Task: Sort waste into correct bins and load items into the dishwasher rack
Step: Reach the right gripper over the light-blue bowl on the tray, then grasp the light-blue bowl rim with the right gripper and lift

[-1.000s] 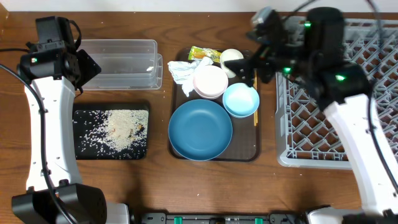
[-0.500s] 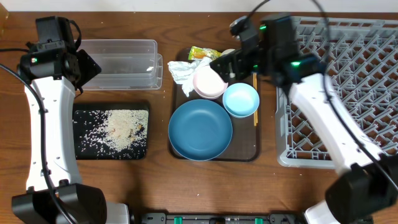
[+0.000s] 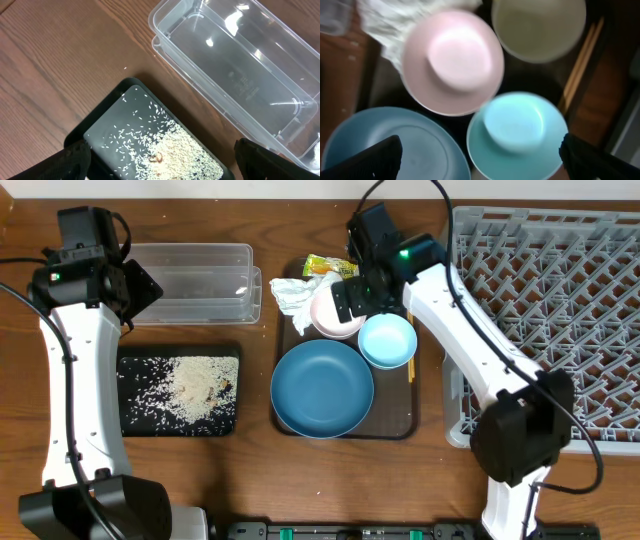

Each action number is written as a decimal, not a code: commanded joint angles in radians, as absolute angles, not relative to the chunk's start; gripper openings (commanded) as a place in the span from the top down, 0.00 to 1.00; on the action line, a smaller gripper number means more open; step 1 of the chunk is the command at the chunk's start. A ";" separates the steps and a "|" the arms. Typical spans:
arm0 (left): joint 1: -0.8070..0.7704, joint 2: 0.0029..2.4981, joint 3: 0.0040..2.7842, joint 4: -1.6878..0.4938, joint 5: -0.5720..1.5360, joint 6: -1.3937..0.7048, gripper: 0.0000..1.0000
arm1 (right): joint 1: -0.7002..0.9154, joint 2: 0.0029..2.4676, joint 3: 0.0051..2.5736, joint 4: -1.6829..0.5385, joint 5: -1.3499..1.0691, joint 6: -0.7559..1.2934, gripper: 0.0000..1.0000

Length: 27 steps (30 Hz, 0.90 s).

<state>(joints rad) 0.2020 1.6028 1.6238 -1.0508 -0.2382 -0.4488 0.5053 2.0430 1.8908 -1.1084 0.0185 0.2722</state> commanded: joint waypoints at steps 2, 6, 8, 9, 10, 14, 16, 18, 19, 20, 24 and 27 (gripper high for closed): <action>0.206 1.601 1.636 -1.055 -0.243 -0.455 0.06 | 0.521 2.069 1.888 -1.110 0.041 0.344 0.01; 0.207 1.601 1.636 -1.055 -0.243 -0.455 0.06 | 0.526 2.069 1.823 -1.050 0.021 0.344 0.13; 0.206 1.601 1.636 -1.055 -0.243 -0.455 0.06 | 0.530 2.072 1.783 -1.021 0.022 0.357 0.20; 0.207 1.601 1.636 -1.055 -0.243 -0.455 0.06 | 0.531 2.073 1.770 -1.014 0.028 0.373 0.21; 0.207 1.601 1.636 -1.055 -0.243 -0.455 0.06 | 0.531 2.074 1.752 -1.006 0.033 0.397 0.24; 0.206 1.601 1.636 -1.055 -0.243 -0.455 0.06 | 0.531 2.074 1.703 -0.995 0.037 0.434 0.38; 0.206 1.601 1.636 -1.055 -0.243 -0.455 0.06 | 0.531 2.074 1.691 -0.995 0.031 0.433 0.43; 0.206 1.601 1.636 -1.055 -0.243 -0.455 0.06 | 0.533 2.074 1.685 -0.998 0.026 0.429 0.45; 0.206 1.601 1.636 -1.055 -0.243 -0.455 0.06 | 0.534 2.074 1.683 -0.999 0.026 0.429 0.45; 0.206 1.601 1.636 -1.055 -0.243 -0.455 0.06 | 0.538 2.074 1.679 -0.997 0.027 0.429 0.42; 0.206 1.601 1.636 -1.055 -0.243 -0.455 0.06 | 0.555 2.077 1.671 -0.978 0.039 0.429 0.38; 0.207 1.601 1.636 -1.055 -0.243 -0.455 0.06 | 0.566 2.083 1.652 -0.951 0.082 0.429 0.41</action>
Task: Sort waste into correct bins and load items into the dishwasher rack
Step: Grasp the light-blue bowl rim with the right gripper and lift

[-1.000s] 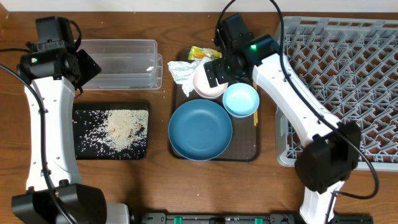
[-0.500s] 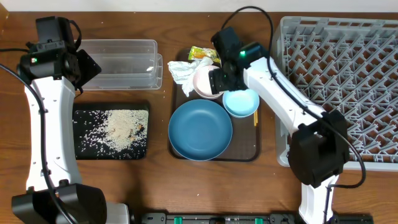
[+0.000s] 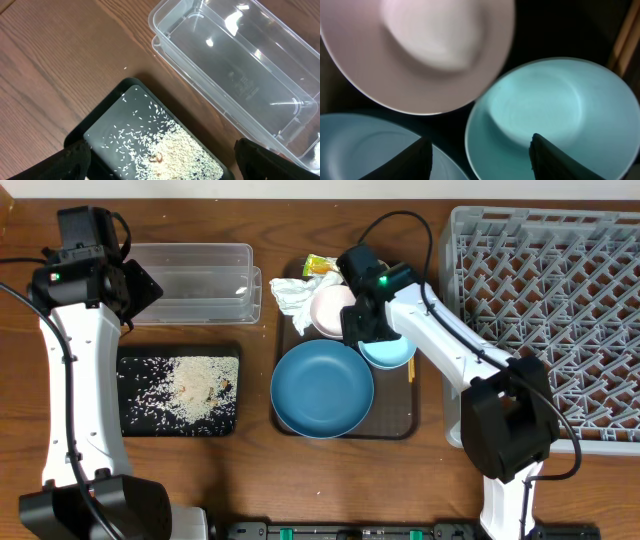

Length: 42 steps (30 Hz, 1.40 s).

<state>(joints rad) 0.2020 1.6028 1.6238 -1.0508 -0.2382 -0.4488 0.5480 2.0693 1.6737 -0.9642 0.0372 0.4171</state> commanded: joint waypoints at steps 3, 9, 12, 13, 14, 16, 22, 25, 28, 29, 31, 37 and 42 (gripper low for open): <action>0.206 1.601 1.636 -1.055 -0.243 -0.455 0.06 | 0.569 2.083 1.630 -0.929 0.088 0.429 0.44; 0.206 1.601 1.636 -1.055 -0.243 -0.455 0.06 | 0.570 2.084 1.625 -0.928 0.105 0.429 0.49; 0.206 1.601 1.636 -1.055 -0.243 -0.455 0.06 | 0.570 2.084 1.617 -0.919 0.110 0.429 0.51; 0.206 1.601 1.636 -1.055 -0.243 -0.455 0.06 | 0.570 2.084 1.610 -0.913 0.110 0.429 0.51; 0.206 1.601 1.636 -1.055 -0.243 -0.455 0.06 | 0.570 2.084 1.602 -0.905 0.110 0.429 0.51; 0.206 1.601 1.636 -1.055 -0.243 -0.455 0.06 | 0.570 2.084 1.576 -0.879 0.109 0.429 0.52; 0.207 1.601 1.636 -1.055 -0.243 -0.455 0.06 | 0.570 2.083 1.554 -0.855 0.109 0.429 0.57; 0.207 1.601 1.636 -1.055 -0.243 -0.455 0.06 | 0.570 2.083 1.559 -0.855 0.109 0.429 0.62; 0.206 1.601 1.636 -1.055 -0.243 -0.455 0.06 | 0.570 2.083 1.570 -0.865 0.109 0.426 0.65; 0.207 1.601 1.636 -1.055 -0.243 -0.455 0.06 | 0.570 2.083 1.577 -0.870 0.108 0.415 0.67; 0.206 1.601 1.636 -1.055 -0.243 -0.455 0.06 | 0.570 2.083 1.594 -0.888 0.108 0.410 0.72; 0.206 1.601 1.636 -1.055 -0.243 -0.455 0.06 | 0.570 2.083 1.649 -0.948 0.107 0.399 0.99; 0.206 1.601 1.636 -1.055 -0.243 -0.455 0.06 | 0.568 2.083 1.702 -1.025 0.107 0.396 0.99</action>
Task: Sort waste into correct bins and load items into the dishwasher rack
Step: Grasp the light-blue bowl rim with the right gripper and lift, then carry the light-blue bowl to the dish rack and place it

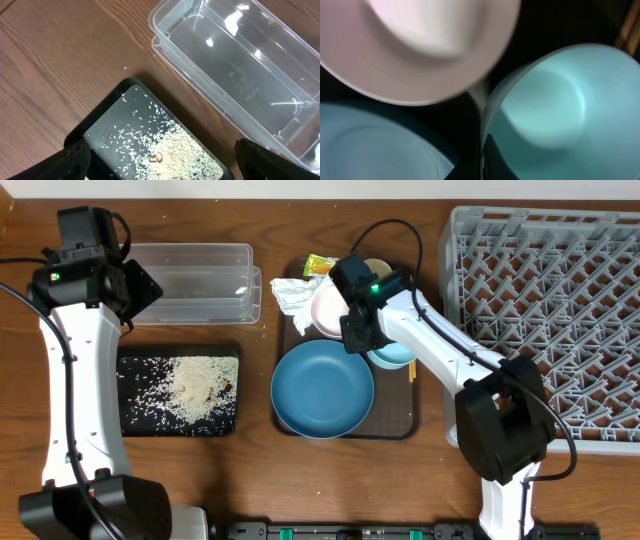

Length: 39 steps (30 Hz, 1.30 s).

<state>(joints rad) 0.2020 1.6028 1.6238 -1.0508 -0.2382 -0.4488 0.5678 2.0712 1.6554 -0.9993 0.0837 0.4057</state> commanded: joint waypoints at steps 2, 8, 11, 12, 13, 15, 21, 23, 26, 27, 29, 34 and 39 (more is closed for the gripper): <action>0.206 1.601 1.636 -1.055 -0.243 -0.455 0.06 | 0.563 2.083 1.745 -1.074 0.108 0.395 0.99; 0.207 1.601 1.636 -1.055 -0.243 -0.455 0.06 | 0.509 2.083 1.954 -1.251 0.097 0.339 0.99; 0.206 1.601 1.636 -1.055 -0.243 -0.455 0.06 | 0.458 2.083 2.057 -1.302 0.086 0.319 0.99; 0.207 1.601 1.636 -1.055 -0.243 -0.455 0.06 | 0.437 2.083 2.085 -1.308 0.070 0.299 0.99; 0.207 1.601 1.636 -1.055 -0.243 -0.455 0.06 | 0.408 2.083 2.115 -1.311 0.046 0.278 0.99; 0.206 1.601 1.636 -1.055 -0.243 -0.455 0.06 | 0.345 2.083 2.164 -1.313 -0.005 0.252 0.99; 0.206 1.601 1.636 -1.055 -0.243 -0.455 0.06 | 0.080 2.083 2.236 -1.271 -0.300 0.144 0.99; 0.206 1.601 1.636 -1.055 -0.243 -0.455 0.06 | -0.022 2.083 2.236 -1.255 -0.448 0.114 0.99; 0.206 1.601 1.636 -1.055 -0.243 -0.455 0.05 | -0.176 2.083 2.226 -1.231 -0.685 0.053 0.99; 0.206 1.601 1.636 -1.055 -0.243 -0.455 0.06 | -0.218 2.084 2.222 -1.219 -0.743 0.039 0.99; 0.206 1.601 1.636 -1.055 -0.243 -0.455 0.06 | -0.305 2.084 2.201 -1.178 -0.844 0.027 0.99; 0.207 1.601 1.636 -1.055 -0.243 -0.455 0.06 | -0.451 2.084 2.111 -1.033 -1.053 0.028 0.99; 0.206 1.601 1.636 -1.055 -0.243 -0.455 0.06 | -0.530 2.084 1.950 -0.789 -1.314 0.051 0.99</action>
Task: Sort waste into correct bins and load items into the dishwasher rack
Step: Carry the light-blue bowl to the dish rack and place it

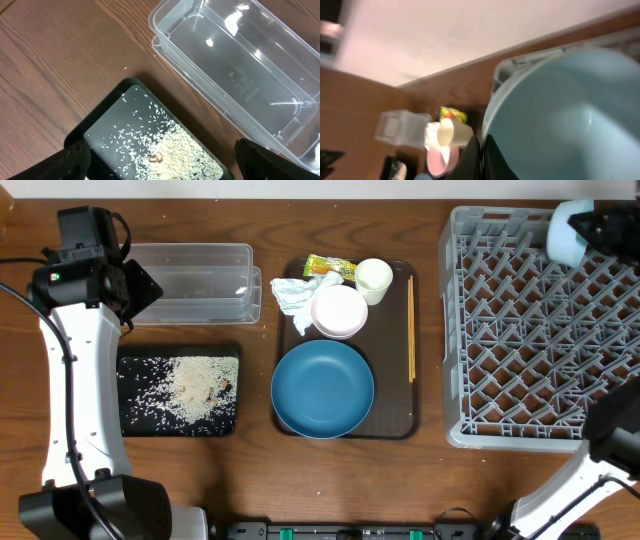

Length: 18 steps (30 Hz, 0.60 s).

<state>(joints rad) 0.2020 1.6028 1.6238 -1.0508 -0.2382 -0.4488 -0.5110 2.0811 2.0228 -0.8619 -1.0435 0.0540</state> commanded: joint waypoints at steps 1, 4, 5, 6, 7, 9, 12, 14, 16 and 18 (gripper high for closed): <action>0.206 1.601 1.636 -1.055 -0.243 -0.455 0.06 | -0.535 2.084 1.915 -0.724 -1.361 0.081 0.99; 0.207 1.601 1.636 -1.055 -0.243 -0.455 0.06 | -0.538 2.084 1.801 -0.487 -1.457 0.238 0.99; 0.206 1.601 1.636 -1.055 -0.243 -0.455 0.05 | -0.536 2.084 1.773 -0.431 -1.457 0.280 0.99; 0.207 1.601 1.636 -1.055 -0.243 -0.455 0.06 | -0.535 2.084 1.747 -0.384 -1.457 0.316 0.99; 0.206 1.601 1.636 -1.055 -0.243 -0.455 0.06 | -0.533 2.084 1.720 -0.336 -1.457 0.348 0.99; 0.206 1.601 1.636 -1.055 -0.243 -0.455 0.06 | -0.533 2.084 1.679 -0.270 -1.456 0.398 0.99; 0.206 1.601 1.636 -1.055 -0.243 -0.455 0.06 | -0.545 2.084 1.653 -0.243 -1.418 0.424 0.99; 0.206 1.601 1.636 -1.055 -0.243 -0.455 0.06 | -0.561 2.084 1.653 -0.240 -1.410 0.426 0.99; 0.206 1.601 1.636 -1.055 -0.243 -0.455 0.06 | -0.582 2.084 1.653 -0.219 -1.412 0.440 0.99; 0.207 1.601 1.636 -1.055 -0.243 -0.455 0.06 | -0.610 2.084 1.653 -0.191 -1.414 0.468 0.99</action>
<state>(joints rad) 0.2020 1.6028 1.6238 -1.0508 -0.2382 -0.4488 -0.5617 2.0815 1.6516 -0.2089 -1.3861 0.4114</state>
